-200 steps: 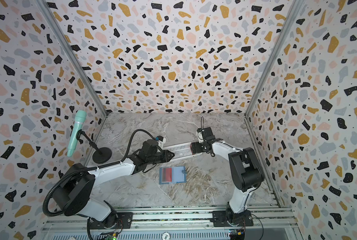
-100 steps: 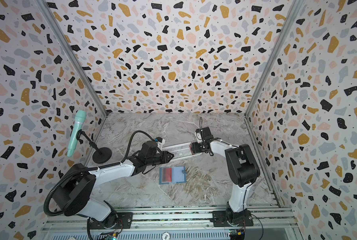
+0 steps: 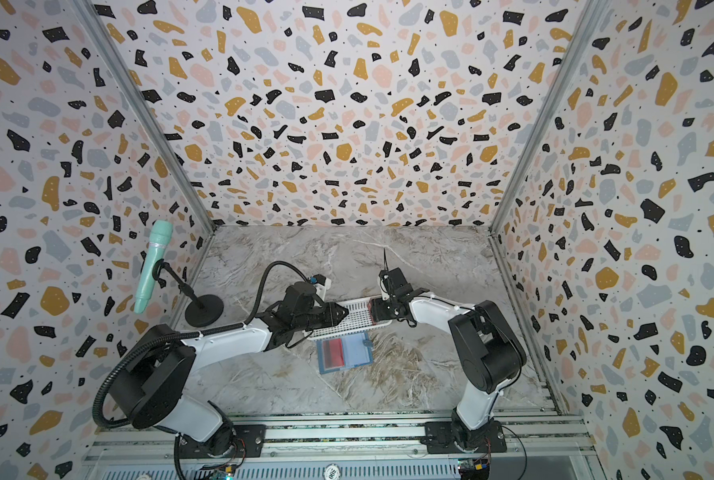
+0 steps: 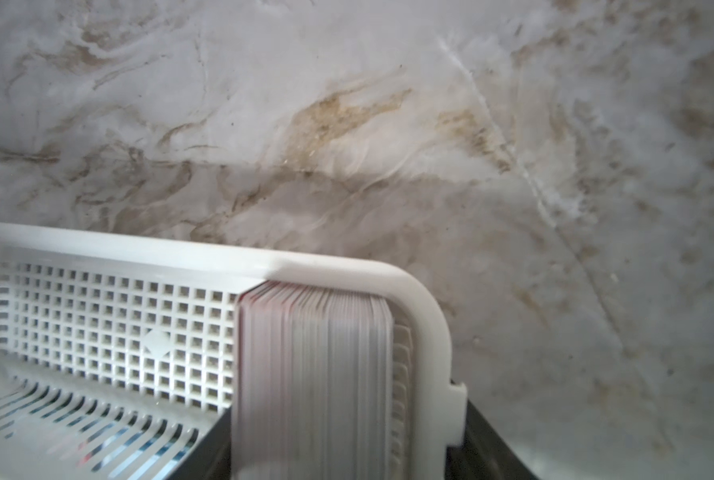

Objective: Put the credit cards into the card holder

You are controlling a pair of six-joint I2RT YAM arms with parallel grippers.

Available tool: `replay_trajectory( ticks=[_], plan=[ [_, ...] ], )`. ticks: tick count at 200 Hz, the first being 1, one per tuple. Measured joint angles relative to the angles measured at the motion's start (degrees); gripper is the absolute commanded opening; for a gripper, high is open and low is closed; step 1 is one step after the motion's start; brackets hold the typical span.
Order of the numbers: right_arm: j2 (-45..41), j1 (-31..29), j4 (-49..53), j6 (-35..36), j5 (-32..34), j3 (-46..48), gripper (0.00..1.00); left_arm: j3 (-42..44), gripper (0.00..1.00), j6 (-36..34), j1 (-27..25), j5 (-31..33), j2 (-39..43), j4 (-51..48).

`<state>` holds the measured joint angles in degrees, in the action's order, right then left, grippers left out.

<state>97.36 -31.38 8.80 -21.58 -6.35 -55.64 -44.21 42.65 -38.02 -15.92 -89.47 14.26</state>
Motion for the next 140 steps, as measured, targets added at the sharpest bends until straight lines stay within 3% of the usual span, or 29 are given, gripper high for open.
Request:
replay_trajectory(
  ticks=[55,140],
  plan=[
    [-2.08,-2.01,0.22,-2.43,2.03,0.11,0.82,-2.89,0.21,-0.04,-1.22,-0.57,-5.31,0.04],
    [0.39,-3.52,2.1,0.04,4.63,-1.92,0.88,-6.47,0.11,0.48,-2.67,1.11,-12.83,-0.07]
  ],
)
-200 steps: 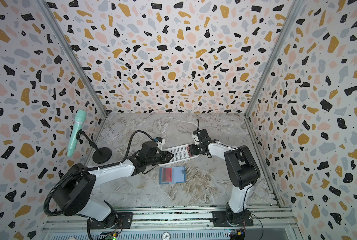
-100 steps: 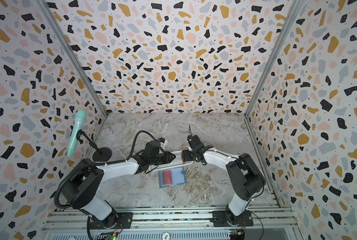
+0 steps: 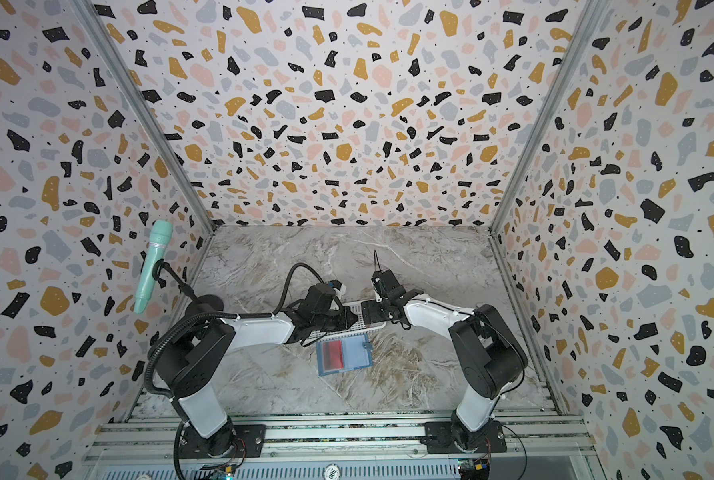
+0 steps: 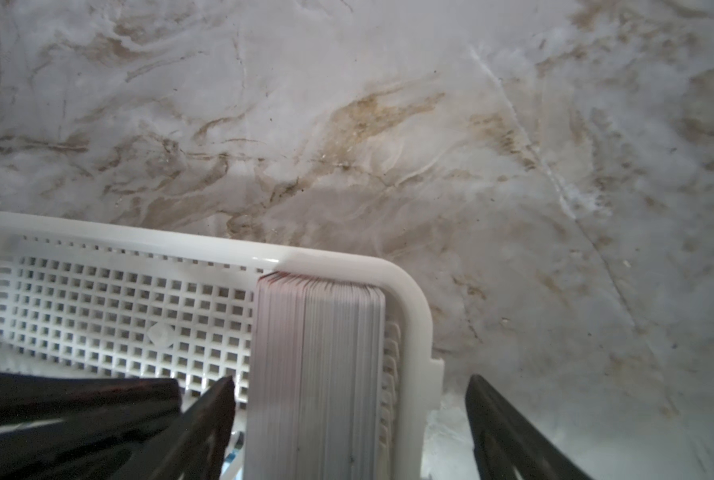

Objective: Put the credit cards into the card holder

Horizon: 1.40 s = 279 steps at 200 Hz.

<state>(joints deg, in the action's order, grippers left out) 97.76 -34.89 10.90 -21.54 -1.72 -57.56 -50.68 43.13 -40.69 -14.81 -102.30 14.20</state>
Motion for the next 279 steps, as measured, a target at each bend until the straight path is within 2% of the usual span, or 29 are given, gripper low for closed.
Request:
replay_trajectory(
  ticks=[61,121,204,252,279],
  plan=[
    [3.04,-1.25,0.98,0.66,2.64,-0.98,0.88,-2.56,0.11,-0.02,0.02,3.87,-3.76,-3.89],
    [3.23,-1.29,1.6,1.16,4.98,-1.55,0.88,-3.43,0.11,0.02,0.0,4.72,-4.83,-3.89],
    [2.89,-1.29,1.99,1.73,5.97,-1.9,0.78,-3.41,0.08,0.22,0.0,4.87,-4.83,-3.91],
    [0.26,-1.33,2.47,1.73,5.4,-1.9,0.78,-3.43,0.08,0.22,0.0,4.87,-4.83,-3.96],
    [-0.55,-1.31,2.47,1.86,4.72,-1.9,0.67,-3.43,0.09,0.2,0.0,4.83,-4.83,-3.96]
  ],
)
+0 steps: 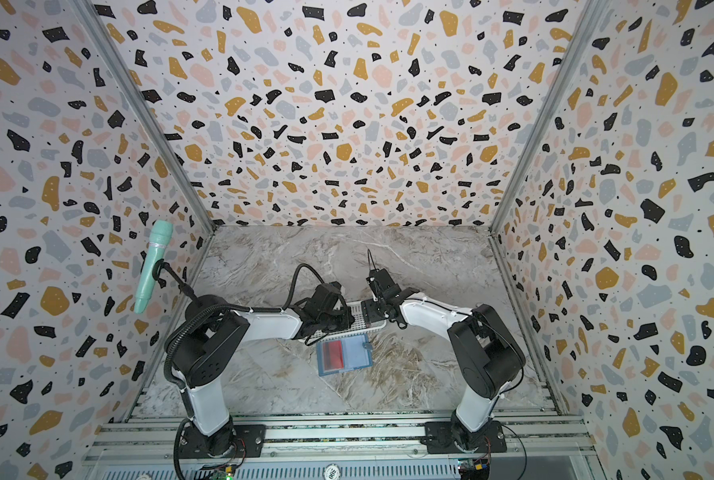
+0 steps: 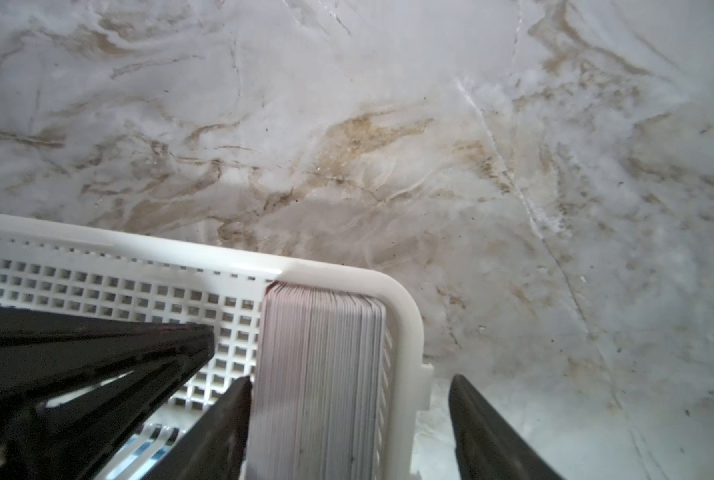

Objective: Put the credit cards into the card holder

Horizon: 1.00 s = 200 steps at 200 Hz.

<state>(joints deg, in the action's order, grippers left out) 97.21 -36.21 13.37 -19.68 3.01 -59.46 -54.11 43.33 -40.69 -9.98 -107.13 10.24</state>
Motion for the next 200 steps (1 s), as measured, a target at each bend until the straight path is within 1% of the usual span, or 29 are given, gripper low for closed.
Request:
replay_trajectory(
  ticks=[10,23,46,58,68,112,164,186,200],
  plan=[
    [0.0,0.04,-0.02,0.07,-0.31,0.0,0.65,0.0,0.11,0.02,0.0,-0.17,0.0,0.07],
    [0.0,0.09,0.0,0.11,-0.48,0.0,0.65,0.0,0.14,0.11,0.0,-0.72,0.0,0.31],
    [0.0,0.09,0.0,0.15,-0.85,0.0,0.79,0.0,0.15,0.63,0.02,-2.19,0.0,0.98],
    [0.0,0.09,0.0,0.26,-1.03,0.0,0.83,0.0,0.15,0.87,0.0,-3.02,0.0,1.46],
    [0.0,0.09,0.0,0.28,-1.09,0.0,0.84,-0.04,0.15,1.03,0.0,-3.41,0.0,1.68],
    [0.5,0.09,-0.07,0.28,-1.11,0.0,0.84,-0.2,0.12,1.51,-0.26,-4.44,-0.7,2.29],
    [4.02,0.09,-0.07,0.31,-1.09,-0.09,0.84,-0.37,0.09,2.36,-0.26,-4.55,-1.88,3.98],
    [4.96,0.09,-0.04,0.33,-0.5,-0.76,0.8,-0.37,0.08,2.51,-0.31,-4.46,-1.99,4.04],
    [4.96,0.09,-0.04,0.31,-0.2,-0.94,0.8,-0.37,0.08,2.56,-0.31,-4.46,-1.97,4.04]
  ],
)
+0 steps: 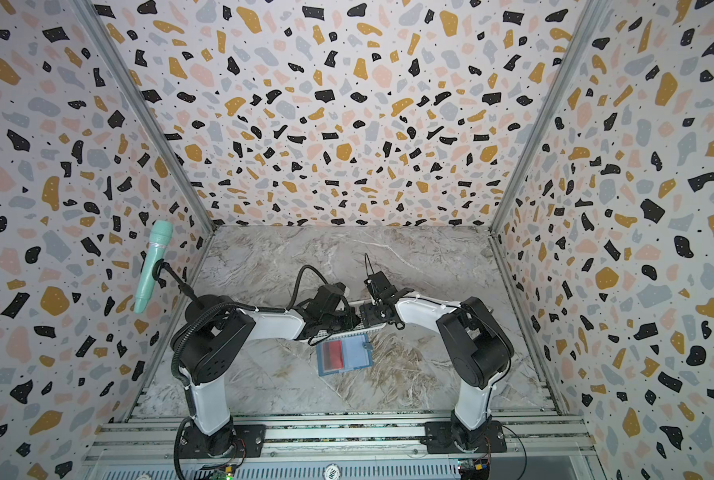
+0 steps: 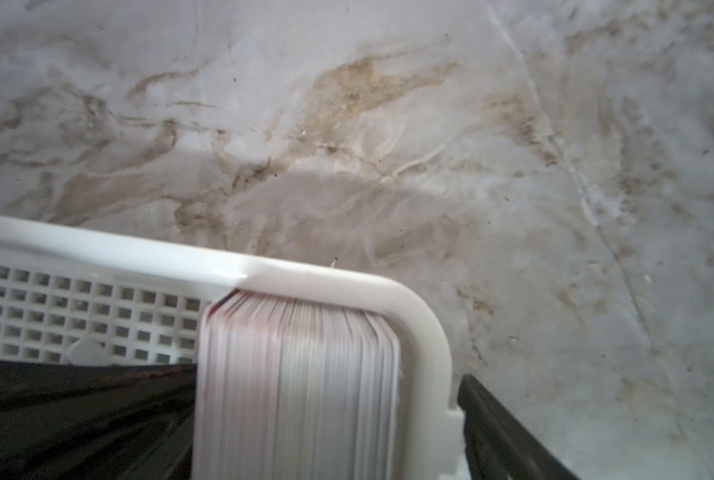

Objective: Put the credit cards into the card holder

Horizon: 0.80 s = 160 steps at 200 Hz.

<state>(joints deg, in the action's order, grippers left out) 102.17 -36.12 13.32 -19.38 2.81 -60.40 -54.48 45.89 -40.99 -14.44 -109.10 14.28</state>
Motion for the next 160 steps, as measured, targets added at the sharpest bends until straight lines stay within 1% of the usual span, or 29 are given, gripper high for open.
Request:
replay_trajectory(
  ticks=[46,77,98,119,160],
  plan=[
    [-0.79,0.52,0.0,0.0,-0.07,0.0,0.78,0.0,0.06,0.13,0.0,0.04,-0.07,0.02],
    [-2.56,1.36,0.02,0.02,-1.03,0.02,0.75,0.0,0.07,0.24,0.0,0.0,-0.28,0.5],
    [-3.87,2.08,-0.02,0.13,-2.12,0.11,0.72,0.0,0.13,0.35,0.0,-0.28,-0.33,1.11],
    [-4.26,2.49,-0.07,0.24,-2.54,0.13,0.71,0.0,0.19,1.11,0.0,-1.42,-0.39,2.56],
    [-4.26,2.6,-0.04,0.39,-3.19,0.24,0.7,0.0,0.24,1.99,0.0,-3.34,-0.68,5.22]
  ],
)
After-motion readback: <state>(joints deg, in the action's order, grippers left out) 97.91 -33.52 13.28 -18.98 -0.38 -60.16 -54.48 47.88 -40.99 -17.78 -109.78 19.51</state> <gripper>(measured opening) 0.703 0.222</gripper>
